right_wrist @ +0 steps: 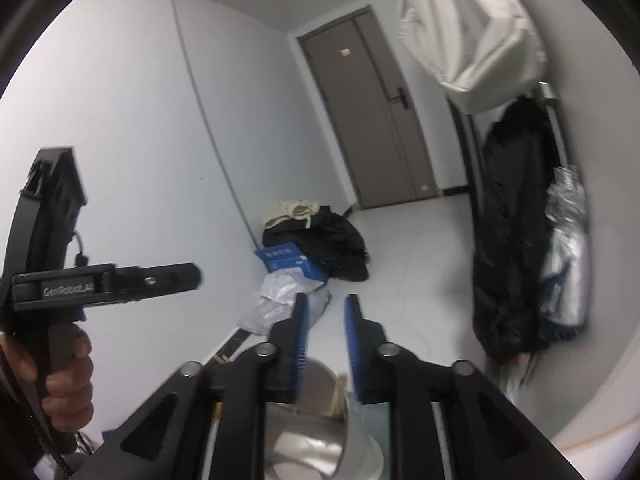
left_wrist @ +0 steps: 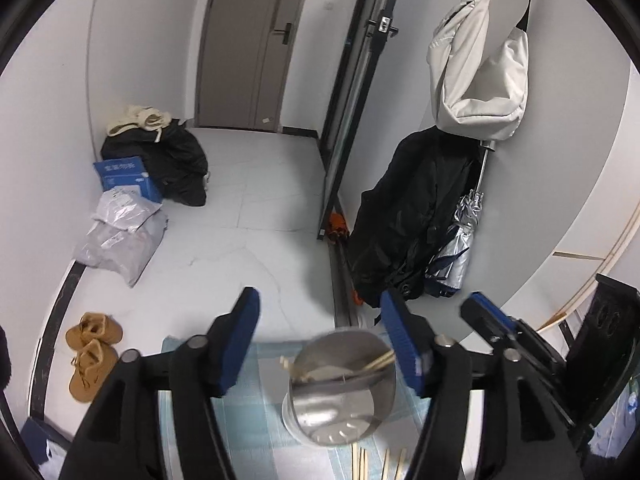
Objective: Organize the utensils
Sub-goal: 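Move both open tools back down to the chopstick bundle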
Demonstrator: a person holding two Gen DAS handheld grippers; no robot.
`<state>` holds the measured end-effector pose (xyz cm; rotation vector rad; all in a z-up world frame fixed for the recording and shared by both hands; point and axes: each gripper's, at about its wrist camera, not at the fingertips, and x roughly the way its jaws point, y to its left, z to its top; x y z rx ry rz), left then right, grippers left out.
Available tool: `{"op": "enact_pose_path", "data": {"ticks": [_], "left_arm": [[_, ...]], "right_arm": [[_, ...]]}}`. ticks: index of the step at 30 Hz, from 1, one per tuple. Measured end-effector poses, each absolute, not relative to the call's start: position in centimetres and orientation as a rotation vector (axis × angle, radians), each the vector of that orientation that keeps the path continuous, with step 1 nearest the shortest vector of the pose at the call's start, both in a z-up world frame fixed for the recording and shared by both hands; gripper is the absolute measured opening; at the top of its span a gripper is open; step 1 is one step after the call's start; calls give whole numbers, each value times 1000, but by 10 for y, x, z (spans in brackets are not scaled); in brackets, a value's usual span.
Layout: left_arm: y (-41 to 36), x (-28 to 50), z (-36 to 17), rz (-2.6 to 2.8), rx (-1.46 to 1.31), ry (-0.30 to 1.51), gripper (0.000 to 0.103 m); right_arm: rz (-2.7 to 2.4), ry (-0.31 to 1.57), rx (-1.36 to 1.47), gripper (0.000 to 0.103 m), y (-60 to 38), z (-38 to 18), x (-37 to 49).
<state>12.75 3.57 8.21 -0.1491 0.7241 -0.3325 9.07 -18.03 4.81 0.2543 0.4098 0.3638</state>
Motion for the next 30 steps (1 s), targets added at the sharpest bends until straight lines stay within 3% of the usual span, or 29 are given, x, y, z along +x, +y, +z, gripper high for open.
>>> {"op": "enact_pose_path", "data": {"ticks": [6, 11, 19, 30], "left_arm": [[35, 96, 77, -290, -141, 702, 71], [31, 69, 70, -297, -117, 704, 74], [30, 45, 41, -315, -142, 779, 74], [37, 38, -11, -309, -171, 849, 74]], "right_arm": [[293, 413, 272, 55, -198, 58, 50], [256, 456, 296, 68, -214, 58, 17], [180, 617, 374, 72, -238, 29, -21], [26, 1073, 580, 73, -267, -80, -38]]}}
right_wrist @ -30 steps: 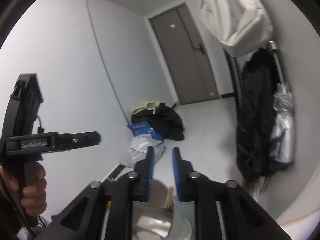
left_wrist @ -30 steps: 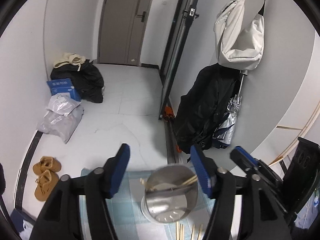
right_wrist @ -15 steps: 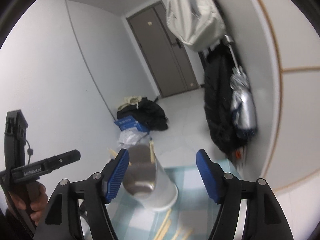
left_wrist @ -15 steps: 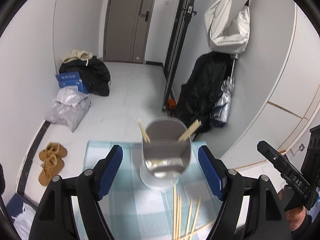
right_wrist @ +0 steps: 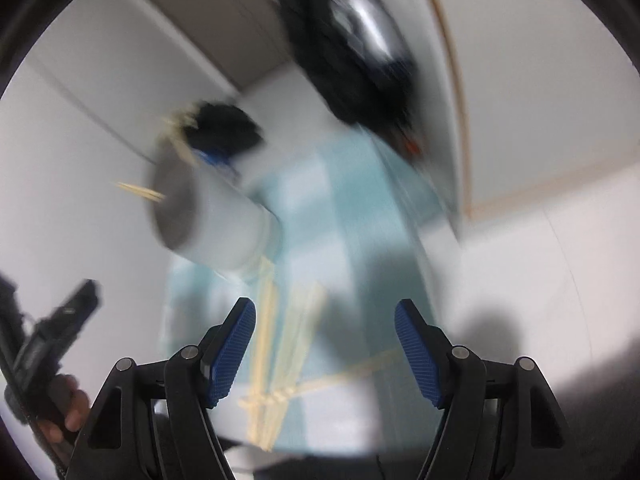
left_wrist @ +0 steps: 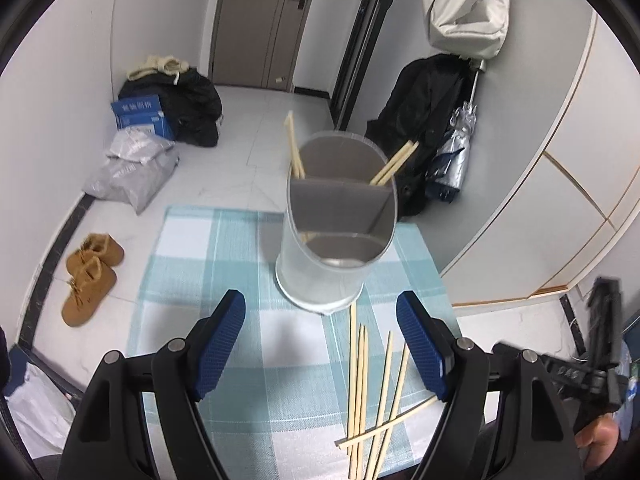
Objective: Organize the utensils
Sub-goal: 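Move both open tools back down to the chopstick bundle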
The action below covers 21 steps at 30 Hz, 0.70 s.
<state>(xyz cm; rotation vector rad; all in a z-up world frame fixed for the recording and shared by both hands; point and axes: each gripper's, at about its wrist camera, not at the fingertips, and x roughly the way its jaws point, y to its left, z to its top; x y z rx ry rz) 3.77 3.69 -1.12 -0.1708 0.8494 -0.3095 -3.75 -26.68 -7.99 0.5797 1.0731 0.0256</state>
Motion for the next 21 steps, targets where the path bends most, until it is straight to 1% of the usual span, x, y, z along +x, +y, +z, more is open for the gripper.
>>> {"op": "enact_pose_path", "data": {"ticks": [3, 6, 8, 9, 12, 14, 17, 19, 21], "left_arm": [[44, 38, -21, -318, -213, 876, 74], [47, 37, -27, -313, -212, 882, 74], [48, 36, -30, -306, -198, 876, 74], [50, 36, -31, -298, -197, 880, 74], [58, 37, -37, -304, -234, 909, 74], [63, 38, -39, -298, -251, 921, 74], [68, 38, -41, -277, -249, 918, 74], [70, 39, -42, -270, -244, 918, 74], [72, 40, -43, -252, -240, 920, 74]], "right_arm": [[-19, 1159, 565, 70, -267, -101, -38], [-37, 1224, 579, 69, -266, -116, -37], [-47, 1257, 613, 64, -266, -124, -35], [-47, 1272, 634, 63, -265, -129, -34], [-59, 1273, 688, 64, -267, -137, -28], [-89, 1270, 663, 63, -263, -135, -23], [-149, 1278, 556, 57, -248, -131, -18], [-186, 1273, 444, 48, -234, -132, -17], [-234, 1250, 322, 45, -217, -132, -20]]}}
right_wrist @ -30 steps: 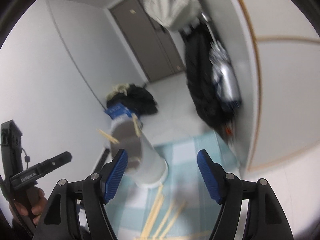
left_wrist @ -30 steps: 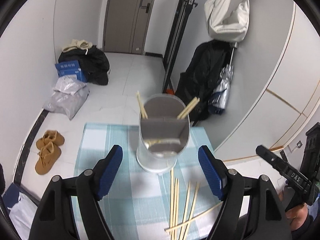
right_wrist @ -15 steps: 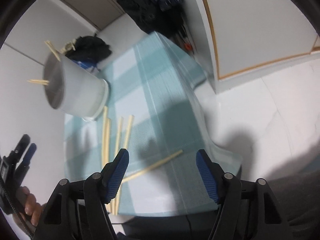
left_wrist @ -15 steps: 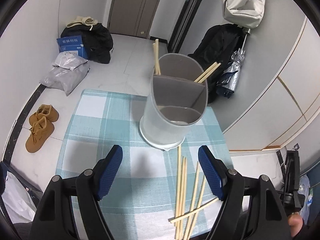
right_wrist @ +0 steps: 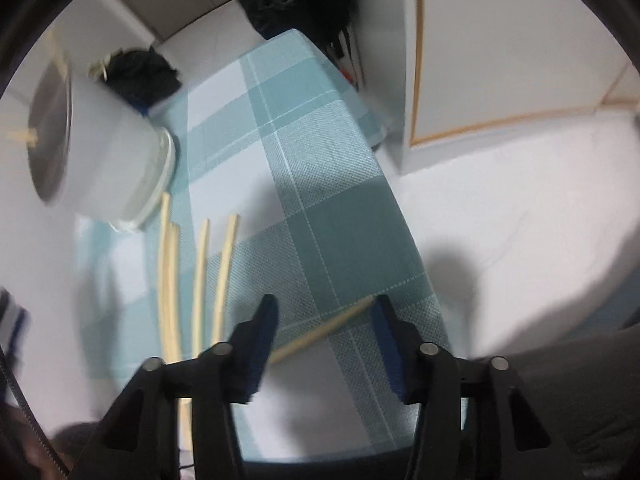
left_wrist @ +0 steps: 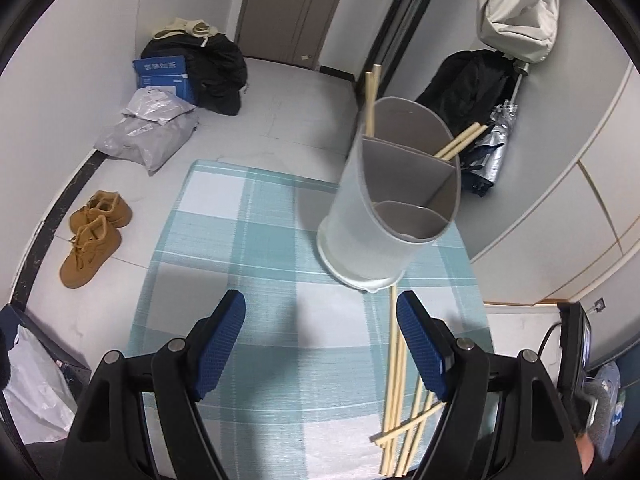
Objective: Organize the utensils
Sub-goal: 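Move both open tools back down to the chopstick bundle, then close the right tool on a chopstick and lift it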
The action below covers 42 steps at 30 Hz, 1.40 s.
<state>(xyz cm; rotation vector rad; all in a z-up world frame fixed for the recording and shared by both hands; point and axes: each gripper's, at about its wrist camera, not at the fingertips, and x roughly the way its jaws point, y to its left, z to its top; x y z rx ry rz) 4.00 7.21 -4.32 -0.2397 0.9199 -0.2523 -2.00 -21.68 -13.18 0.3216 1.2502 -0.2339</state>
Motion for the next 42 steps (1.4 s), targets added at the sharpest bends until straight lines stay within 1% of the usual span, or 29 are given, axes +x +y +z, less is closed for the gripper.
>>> {"op": "enact_pose_path", "data": {"ticks": [1, 2, 3, 4, 6, 9, 18, 22, 32, 35, 39, 42], "left_arm": [[73, 40, -44, -247, -236, 919, 74], [73, 40, -45, -242, -233, 920, 74], [73, 40, -46, -237, -230, 922, 74], [75, 41, -46, -238, -231, 923, 74], [75, 40, -47, -239, -229, 924, 74], [75, 39, -46, -235, -225, 924, 74], [82, 40, -49, -216, -242, 931, 74], [83, 40, -52, -212, -236, 937, 74], [65, 41, -65, -269, -196, 992, 74], [55, 41, -73, -311, -192, 1024, 74], [42, 46, -84, -369, -240, 1097, 74], [29, 52, -88, -363, -227, 1101, 74]], "right_arm": [[-242, 1240, 286, 44, -212, -132, -21], [-253, 1225, 249, 40, -206, -132, -22], [-272, 1207, 212, 34, -201, -133, -22], [-285, 1196, 190, 31, -199, -133, -22], [-308, 1168, 167, 22, -197, -133, -21], [-335, 1150, 191, 15, -200, -133, -17], [-347, 1126, 305, 4, -210, -133, 5], [-306, 1126, 383, 3, -218, -133, 16], [-125, 1041, 486, 3, -228, -116, 10], [-67, 993, 473, 3, -228, -101, 6], [60, 878, 393, 3, -221, -73, -3], [124, 803, 380, 3, -221, -57, -12]]}}
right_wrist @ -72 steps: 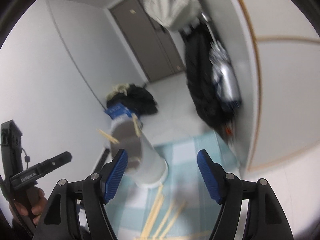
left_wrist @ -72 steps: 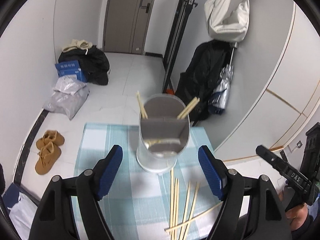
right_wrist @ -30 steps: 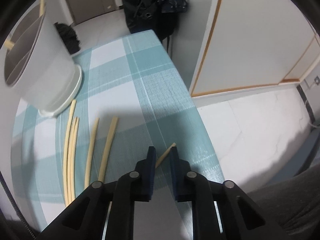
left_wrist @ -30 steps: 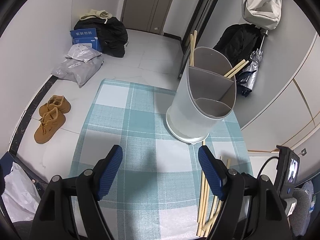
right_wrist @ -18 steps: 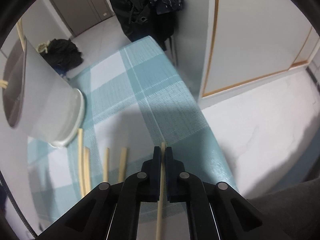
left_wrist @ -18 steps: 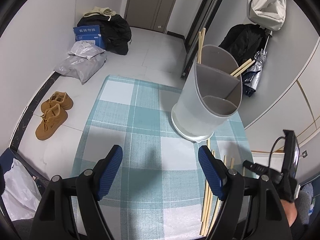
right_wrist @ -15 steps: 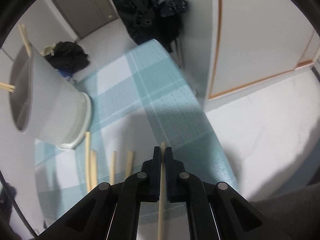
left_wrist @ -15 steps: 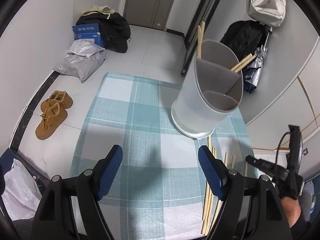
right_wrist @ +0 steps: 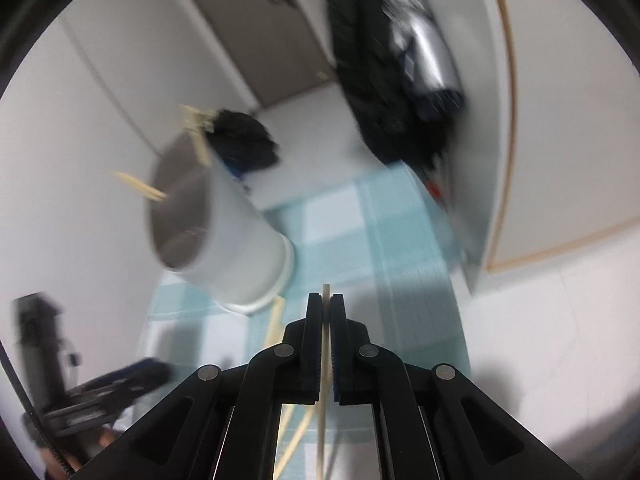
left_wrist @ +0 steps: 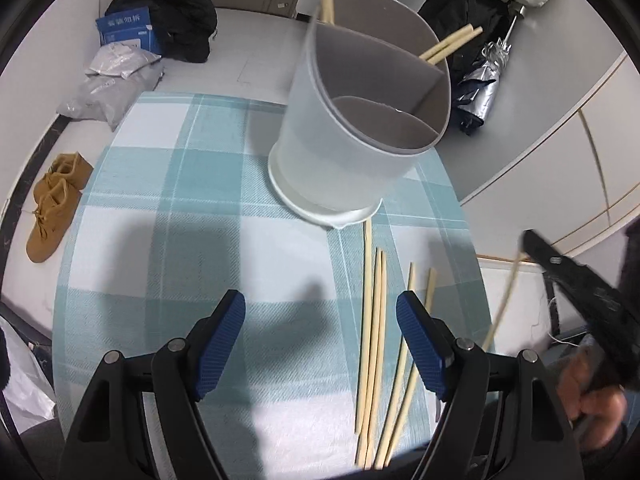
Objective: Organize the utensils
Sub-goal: 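Close the right tool on a chopstick and lift it, then grasp a chopstick with the left tool while the right tool holds its chopstick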
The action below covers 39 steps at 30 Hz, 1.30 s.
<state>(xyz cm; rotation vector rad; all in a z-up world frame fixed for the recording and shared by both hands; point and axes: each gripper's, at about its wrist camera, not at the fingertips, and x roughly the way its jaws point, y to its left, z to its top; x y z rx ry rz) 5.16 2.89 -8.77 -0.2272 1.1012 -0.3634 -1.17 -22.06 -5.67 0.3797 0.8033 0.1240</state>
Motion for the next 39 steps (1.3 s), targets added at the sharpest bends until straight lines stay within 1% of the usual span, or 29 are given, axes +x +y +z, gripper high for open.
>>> {"op": "enact_pose_path", "data": {"ticks": [7, 12, 19, 24, 27, 30, 35, 39], "left_arm": [[-9, 59, -106, -325, -78, 1132, 74], [-19, 59, -116, -287, 16, 1151, 74], [-22, 61, -129, -250, 49, 1218, 74], [-20, 58, -131, -246, 61, 1210, 74], [-14, 59, -132, -252, 45, 1211, 67], [-9, 63, -132, -264, 24, 1204, 67], [-23, 66, -132, -261, 122, 1171, 68], [-27, 71, -134, -260, 146, 1195, 68]], "right_arm": [[180, 691, 416, 3, -235, -45, -21], [176, 638, 474, 3, -250, -42, -23], [165, 625, 515, 3, -260, -45, -23], [171, 605, 509, 3, -260, -41, -29], [175, 601, 514, 3, -262, -41, -31], [169, 599, 523, 3, -265, -41, -33], [161, 593, 533, 3, -267, -40, -36], [157, 586, 523, 3, -266, -39, -38]]}}
